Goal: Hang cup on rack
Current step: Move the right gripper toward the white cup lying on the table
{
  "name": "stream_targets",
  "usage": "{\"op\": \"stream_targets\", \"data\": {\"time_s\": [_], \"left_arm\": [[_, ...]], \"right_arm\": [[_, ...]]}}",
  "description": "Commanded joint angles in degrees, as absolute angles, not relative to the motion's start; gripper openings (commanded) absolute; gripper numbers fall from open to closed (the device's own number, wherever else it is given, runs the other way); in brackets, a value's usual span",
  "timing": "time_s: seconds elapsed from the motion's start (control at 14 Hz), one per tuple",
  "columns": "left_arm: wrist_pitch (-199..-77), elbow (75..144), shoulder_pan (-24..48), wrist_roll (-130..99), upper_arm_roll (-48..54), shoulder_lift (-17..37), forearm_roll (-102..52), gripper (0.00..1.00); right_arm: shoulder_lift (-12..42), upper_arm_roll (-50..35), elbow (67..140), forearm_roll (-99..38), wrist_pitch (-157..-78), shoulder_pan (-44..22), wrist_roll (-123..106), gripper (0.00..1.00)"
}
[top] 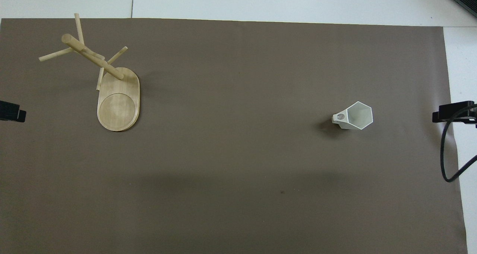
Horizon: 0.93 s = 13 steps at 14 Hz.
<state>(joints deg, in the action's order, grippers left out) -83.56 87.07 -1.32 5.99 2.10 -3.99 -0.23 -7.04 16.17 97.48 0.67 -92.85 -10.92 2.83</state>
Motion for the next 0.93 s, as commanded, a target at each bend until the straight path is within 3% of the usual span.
{"op": "stream_targets", "data": {"time_s": [0.0, 0.57, 0.85], "left_arm": [[-83.58, 89.03, -1.93, 6.68, 2.29, -5.71, 0.7, 1.0], [-83.41, 89.03, -2.02, 6.5, 2.29, -5.71, 0.7, 1.0], [-83.32, 88.95, -2.37, 6.5, 2.29, -5.71, 0.7, 1.0]], "right_arm": [[-7.38, 15.65, 97.47, -0.79, -92.2, -10.9, 1.76, 1.0], [-8.44, 13.71, 102.74, -0.79, -95.44, -10.11, -0.34, 1.0], [-8.26, 13.71, 111.43, -0.79, -109.92, -8.52, -5.19, 1.0]]}}
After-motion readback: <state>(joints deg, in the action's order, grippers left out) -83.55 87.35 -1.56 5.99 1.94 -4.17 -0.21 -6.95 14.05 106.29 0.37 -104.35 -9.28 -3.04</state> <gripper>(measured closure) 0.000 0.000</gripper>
